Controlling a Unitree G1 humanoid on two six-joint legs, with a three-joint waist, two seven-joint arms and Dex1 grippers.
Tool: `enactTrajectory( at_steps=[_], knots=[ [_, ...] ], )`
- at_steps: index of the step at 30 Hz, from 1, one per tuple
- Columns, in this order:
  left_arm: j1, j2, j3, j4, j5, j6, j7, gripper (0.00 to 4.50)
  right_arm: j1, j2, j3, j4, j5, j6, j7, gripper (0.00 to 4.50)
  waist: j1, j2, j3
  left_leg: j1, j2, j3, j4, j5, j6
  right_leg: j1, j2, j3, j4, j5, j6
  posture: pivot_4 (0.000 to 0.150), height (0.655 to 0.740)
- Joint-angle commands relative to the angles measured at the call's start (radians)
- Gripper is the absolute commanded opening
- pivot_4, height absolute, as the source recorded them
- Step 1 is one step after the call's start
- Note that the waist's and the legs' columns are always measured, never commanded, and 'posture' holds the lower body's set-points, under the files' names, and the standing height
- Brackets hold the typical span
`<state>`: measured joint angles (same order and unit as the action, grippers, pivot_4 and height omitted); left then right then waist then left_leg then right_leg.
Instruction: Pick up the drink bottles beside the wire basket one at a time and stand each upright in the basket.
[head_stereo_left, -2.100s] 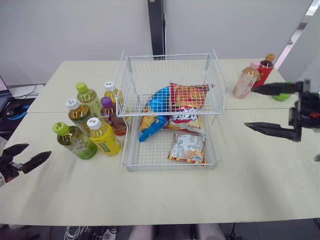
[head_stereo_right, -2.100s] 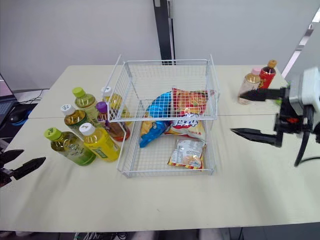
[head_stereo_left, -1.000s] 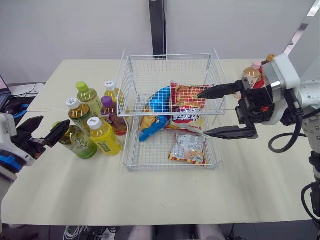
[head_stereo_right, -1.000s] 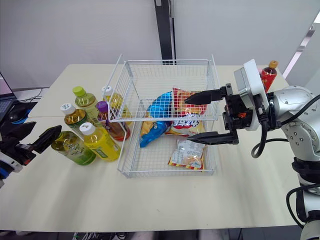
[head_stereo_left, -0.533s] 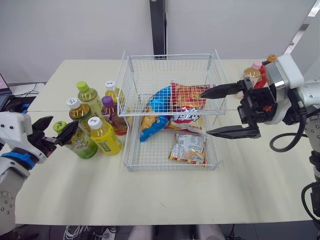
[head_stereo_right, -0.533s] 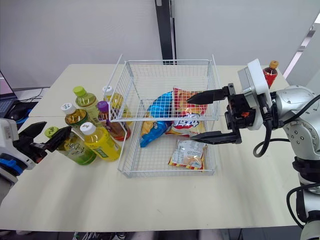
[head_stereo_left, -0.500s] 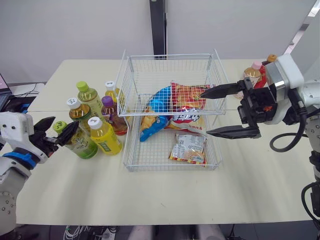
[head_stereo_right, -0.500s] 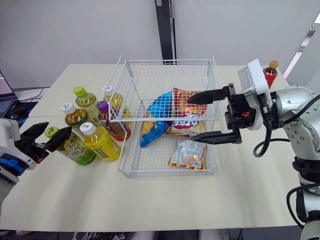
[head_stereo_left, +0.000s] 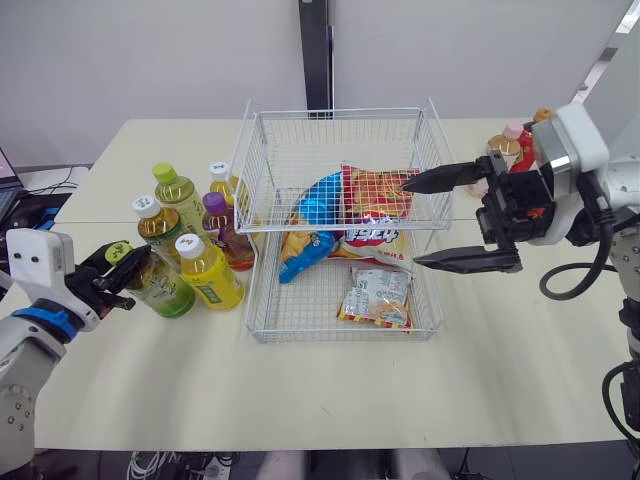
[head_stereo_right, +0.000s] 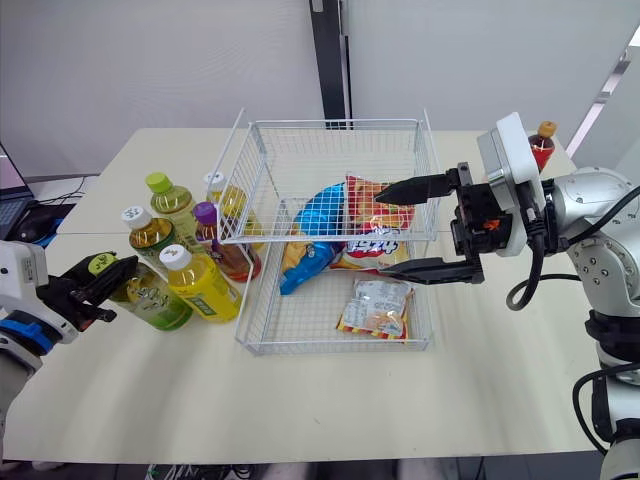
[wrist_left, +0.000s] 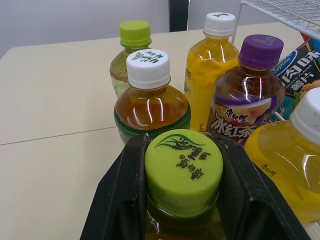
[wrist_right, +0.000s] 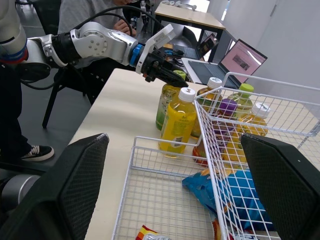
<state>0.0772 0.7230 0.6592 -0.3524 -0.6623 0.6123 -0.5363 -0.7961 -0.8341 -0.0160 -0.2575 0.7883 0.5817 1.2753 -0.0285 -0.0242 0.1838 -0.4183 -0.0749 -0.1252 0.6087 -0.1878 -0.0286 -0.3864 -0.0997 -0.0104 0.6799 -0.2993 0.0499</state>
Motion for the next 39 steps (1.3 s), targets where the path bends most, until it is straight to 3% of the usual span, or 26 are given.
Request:
enactTrajectory(
  at_steps=[1,6,13,18,22,27,32,35,39],
  knots=[
    [-0.005,0.061,0.089,-0.054,-0.059,0.035,-0.027,1.38,-0.032,0.005,-0.027,-0.004,-0.001,0.006,-0.021,4.5,0.0,-0.001,0.001,0.0,0.0,0.0,0.0,0.0,0.0,0.0,0.0,0.0,0.0,0.0,0.0,0.15,0.74],
    [-0.03,0.175,0.199,-0.041,-0.169,0.15,-0.079,1.38,-0.044,-0.008,-0.039,-0.015,0.001,0.044,-0.048,4.5,0.0,-0.003,0.001,-0.002,0.0,-0.001,0.0,0.0,0.0,-0.001,0.0,-0.001,0.0,0.0,0.0,0.15,0.74],
    [-0.175,0.441,0.283,0.113,-0.289,0.311,-0.19,1.38,-0.036,-0.031,-0.084,-0.056,0.042,0.115,-0.097,4.5,0.0,-0.002,0.002,-0.002,0.0,-0.002,0.0,0.0,0.0,-0.002,0.004,-0.001,0.0,0.0,0.0,0.15,0.74],
    [-0.419,0.588,0.16,0.251,-0.363,0.363,-0.21,1.38,-0.008,-0.05,-0.116,-0.092,0.056,0.146,-0.134,4.5,-0.001,-0.004,0.003,-0.003,0.0,-0.002,0.0,0.0,0.0,-0.002,0.007,0.0,0.0,0.0,0.0,0.15,0.74],
    [-0.717,0.631,-0.066,0.377,-0.386,0.335,-0.225,1.38,0.023,-0.068,-0.154,-0.111,0.059,0.161,-0.174,4.5,0.001,-0.004,0.003,-0.003,0.0,-0.002,0.0,0.0,0.0,-0.002,0.007,-0.001,0.0,0.0,0.0,0.15,0.74],
    [-1.177,0.554,-0.387,0.554,-0.271,0.335,-0.326,1.38,0.073,-0.091,-0.209,-0.134,0.088,0.179,-0.209,4.5,0.0,-0.006,0.004,-0.003,0.0,-0.002,0.001,0.0,0.0,-0.002,0.009,-0.001,0.001,0.001,0.001,0.15,0.74],
    [-1.56,0.384,-0.618,0.773,-0.081,0.295,-0.478,1.38,0.156,-0.109,-0.273,-0.195,0.119,0.195,-0.254,4.5,-0.003,-0.007,0.005,-0.006,0.0,0.002,0.002,0.0,0.0,-0.003,0.009,-0.001,0.001,0.002,0.004,0.15,0.74],
    [-1.709,0.268,-0.699,0.902,0.02,0.243,-0.552,1.38,0.2,-0.119,-0.309,-0.22,0.129,0.198,-0.286,4.5,-0.005,-0.008,0.005,-0.007,0.0,0.002,0.003,0.0,0.0,-0.003,0.009,-0.001,0.001,0.002,0.004,0.15,0.74],
    [-1.784,0.102,-0.746,1.017,0.114,0.165,-0.606,1.38,0.254,-0.122,-0.341,-0.251,0.123,0.191,-0.335,4.5,-0.008,-0.008,0.006,-0.007,0.0,0.003,0.003,0.0,0.0,-0.003,0.008,-0.001,0.001,0.002,0.004,0.15,0.74]
  ],
)
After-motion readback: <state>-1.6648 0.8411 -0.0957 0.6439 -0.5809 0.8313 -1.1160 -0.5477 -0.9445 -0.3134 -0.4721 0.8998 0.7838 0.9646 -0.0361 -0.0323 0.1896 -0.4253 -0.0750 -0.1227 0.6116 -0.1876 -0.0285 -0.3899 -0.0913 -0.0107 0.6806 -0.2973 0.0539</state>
